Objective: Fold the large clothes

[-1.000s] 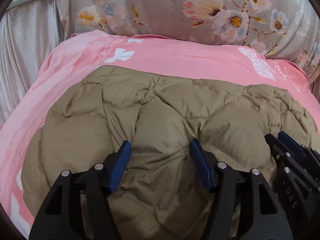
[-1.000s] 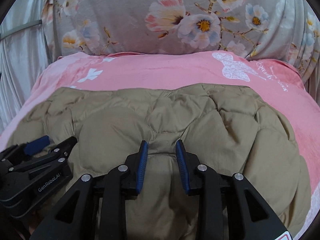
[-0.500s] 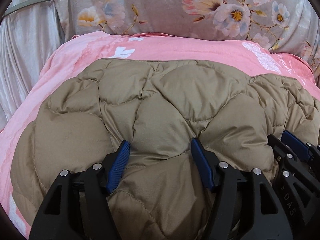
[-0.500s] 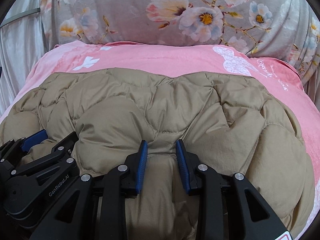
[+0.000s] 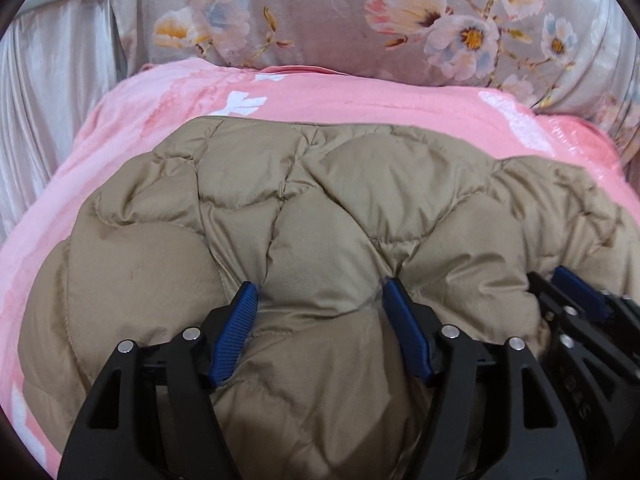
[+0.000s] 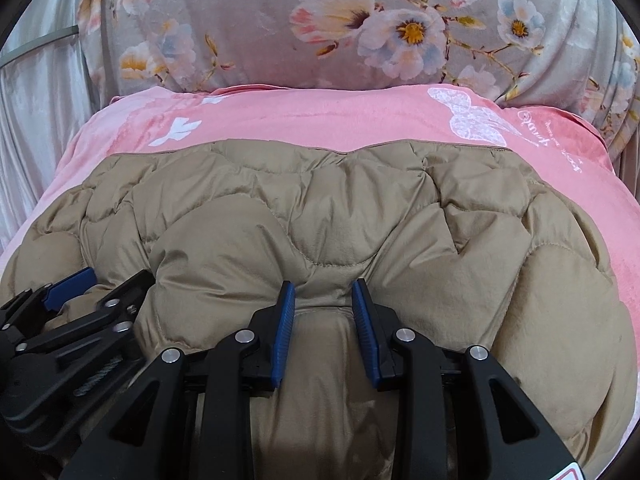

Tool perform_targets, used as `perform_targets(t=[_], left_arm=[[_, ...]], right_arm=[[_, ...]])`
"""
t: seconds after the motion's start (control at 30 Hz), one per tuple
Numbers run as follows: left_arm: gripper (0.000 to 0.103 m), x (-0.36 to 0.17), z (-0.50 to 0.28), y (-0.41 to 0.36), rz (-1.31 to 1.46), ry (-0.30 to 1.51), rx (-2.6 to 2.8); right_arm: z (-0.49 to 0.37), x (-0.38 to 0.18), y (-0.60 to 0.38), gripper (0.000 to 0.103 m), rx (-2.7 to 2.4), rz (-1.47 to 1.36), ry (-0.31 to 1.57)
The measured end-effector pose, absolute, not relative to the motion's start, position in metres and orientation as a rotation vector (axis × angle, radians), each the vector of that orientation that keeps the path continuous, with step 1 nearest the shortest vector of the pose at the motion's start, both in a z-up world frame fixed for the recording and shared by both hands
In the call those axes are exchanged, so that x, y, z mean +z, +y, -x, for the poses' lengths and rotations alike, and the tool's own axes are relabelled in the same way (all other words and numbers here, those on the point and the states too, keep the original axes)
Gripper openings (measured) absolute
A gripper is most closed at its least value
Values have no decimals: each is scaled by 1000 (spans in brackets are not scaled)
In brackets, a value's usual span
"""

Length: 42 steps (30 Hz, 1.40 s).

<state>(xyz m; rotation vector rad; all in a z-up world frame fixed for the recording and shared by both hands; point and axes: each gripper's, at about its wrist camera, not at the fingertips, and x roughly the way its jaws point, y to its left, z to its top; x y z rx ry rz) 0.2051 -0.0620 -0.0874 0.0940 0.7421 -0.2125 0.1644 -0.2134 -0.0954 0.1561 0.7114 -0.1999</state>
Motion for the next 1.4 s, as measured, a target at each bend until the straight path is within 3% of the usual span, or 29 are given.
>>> perform_targets(t=[0.1,0.13,0.17,0.2,0.43,0.53,0.77,0.83,1.0,1.17,1.3,1.4], left_arm=[[68,-65,-183,-29,-11,759,-233],[72,-55,-172,-10,24,744,-228],[85,-48,-162,7,51,731,-215],[89,-42,-151,33,91,720,-182],[89,-79,-149,150,458,933,-80],[89,-93,-153,155,581,951,-168],[93,-101,-175,114,549,942,-232],[87,-99,-179,103,535,943,-239],[28,-54,-171,86,410,867,-210],[18,1,-160,59,292,799,-309],[15,35,-144,37,217,725,-382],[14,56,-130,18,190,675,-424]], right_arm=[[-160,-75,-212,32,-179,-160,749],[-156,-64,-211,32,-160,-181,726],[-155,-57,-209,32,-154,-188,718],[-157,-49,-205,32,-138,-194,718],[-189,-71,-180,32,-92,-212,792],[-188,-79,-174,33,-108,-183,783],[-187,-89,-166,34,-124,-115,768],[-186,-90,-163,34,-134,-98,760],[-186,-90,-163,34,-126,-106,760],[-155,-70,-170,33,-125,-164,783],[-100,-61,-193,20,-57,-312,790],[-76,-66,-204,17,-7,-419,810]])
